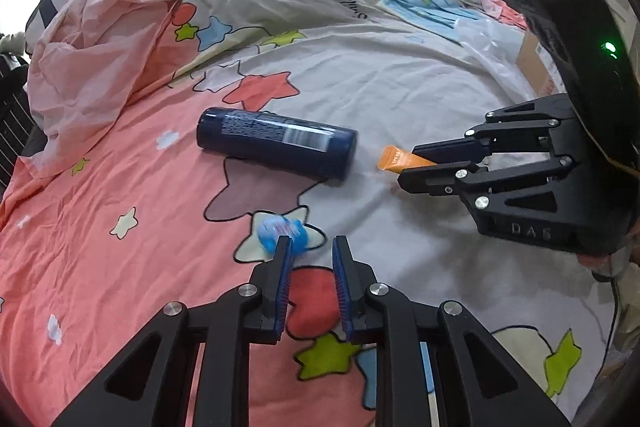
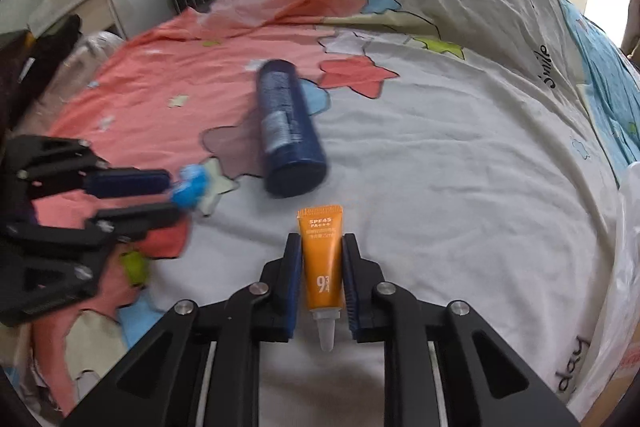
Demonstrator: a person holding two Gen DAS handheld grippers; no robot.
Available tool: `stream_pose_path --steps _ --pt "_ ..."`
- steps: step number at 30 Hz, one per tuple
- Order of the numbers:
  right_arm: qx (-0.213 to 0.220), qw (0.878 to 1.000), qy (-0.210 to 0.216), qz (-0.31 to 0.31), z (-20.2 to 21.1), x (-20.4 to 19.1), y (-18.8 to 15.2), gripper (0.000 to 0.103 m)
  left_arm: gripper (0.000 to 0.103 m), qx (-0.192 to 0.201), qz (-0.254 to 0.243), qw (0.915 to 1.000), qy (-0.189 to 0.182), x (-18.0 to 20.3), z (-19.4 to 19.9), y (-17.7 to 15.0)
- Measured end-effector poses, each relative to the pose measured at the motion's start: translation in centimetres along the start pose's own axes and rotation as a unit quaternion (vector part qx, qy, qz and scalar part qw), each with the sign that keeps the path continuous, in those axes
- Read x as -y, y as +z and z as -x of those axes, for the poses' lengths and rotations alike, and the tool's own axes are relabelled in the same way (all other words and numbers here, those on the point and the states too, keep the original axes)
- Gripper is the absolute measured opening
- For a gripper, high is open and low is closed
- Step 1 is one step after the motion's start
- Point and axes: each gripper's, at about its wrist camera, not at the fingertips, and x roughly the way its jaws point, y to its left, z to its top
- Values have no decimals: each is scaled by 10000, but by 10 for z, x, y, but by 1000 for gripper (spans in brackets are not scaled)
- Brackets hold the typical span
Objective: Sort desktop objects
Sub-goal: 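Grasp the blue toy figure with the left gripper while the right grasps the orange tube, then carry the blue toy with the left gripper while the right carries the orange tube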
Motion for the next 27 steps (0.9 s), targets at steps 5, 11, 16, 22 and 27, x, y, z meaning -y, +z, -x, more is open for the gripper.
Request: stream_pose_path --steps 5,11,16,22,27 --pt "51 9999 -103 106 17 -15 -12 18 18 45 -32 10000 -77 11 12 -5" --pt "16 9996 -214 182 22 -16 -19 18 29 -29 132 9996 261 2 10 -6" --pt "0 9996 -211 206 21 -15 -18 18 72 -39 -29 9988 487 -1 4 -4" --pt "-66 9989 -186 431 6 -21 -7 18 77 71 -582 9956 727 5 -6 0" --pt "-77 9988 -173 444 -4 -16 1 18 78 161 -708 9959 544 -2 -22 9"
